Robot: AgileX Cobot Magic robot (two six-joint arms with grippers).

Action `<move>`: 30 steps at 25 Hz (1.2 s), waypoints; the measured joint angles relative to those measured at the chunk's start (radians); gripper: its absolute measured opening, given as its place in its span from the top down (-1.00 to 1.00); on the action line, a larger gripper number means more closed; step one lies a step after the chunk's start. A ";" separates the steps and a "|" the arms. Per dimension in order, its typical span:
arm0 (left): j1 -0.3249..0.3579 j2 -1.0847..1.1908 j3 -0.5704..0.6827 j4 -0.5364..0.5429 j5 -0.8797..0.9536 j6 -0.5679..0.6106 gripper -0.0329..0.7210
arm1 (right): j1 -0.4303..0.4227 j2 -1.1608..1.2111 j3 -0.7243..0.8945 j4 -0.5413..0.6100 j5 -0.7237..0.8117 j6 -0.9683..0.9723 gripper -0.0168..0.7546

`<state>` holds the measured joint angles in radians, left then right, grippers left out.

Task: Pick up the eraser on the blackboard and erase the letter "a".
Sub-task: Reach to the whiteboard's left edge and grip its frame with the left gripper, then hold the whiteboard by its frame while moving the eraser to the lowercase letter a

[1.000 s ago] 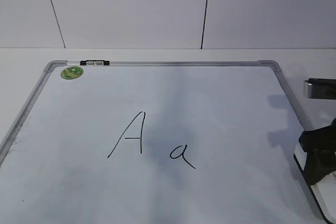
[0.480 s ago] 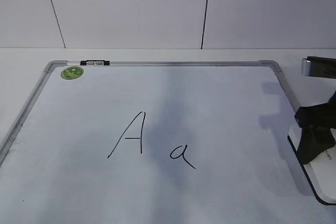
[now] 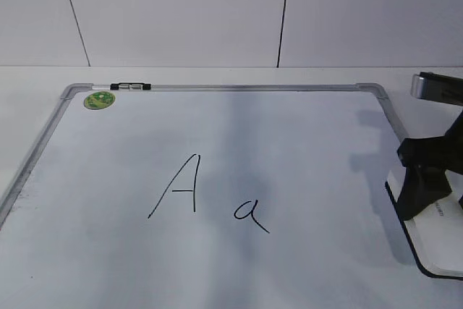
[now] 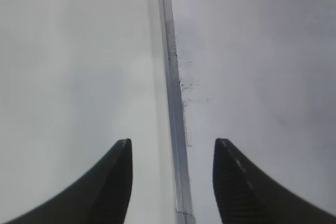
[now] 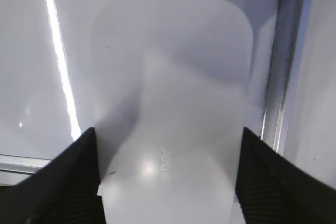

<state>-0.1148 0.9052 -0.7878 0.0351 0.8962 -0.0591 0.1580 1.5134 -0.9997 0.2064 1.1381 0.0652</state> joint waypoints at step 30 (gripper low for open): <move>0.007 0.759 -0.311 -0.025 0.043 -0.035 0.02 | 0.039 0.014 -0.047 -0.041 0.037 0.012 -0.50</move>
<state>-0.1079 1.6639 -1.0987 0.0099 0.9388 -0.0937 0.1966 1.5272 -1.0471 0.1650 1.1748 0.0773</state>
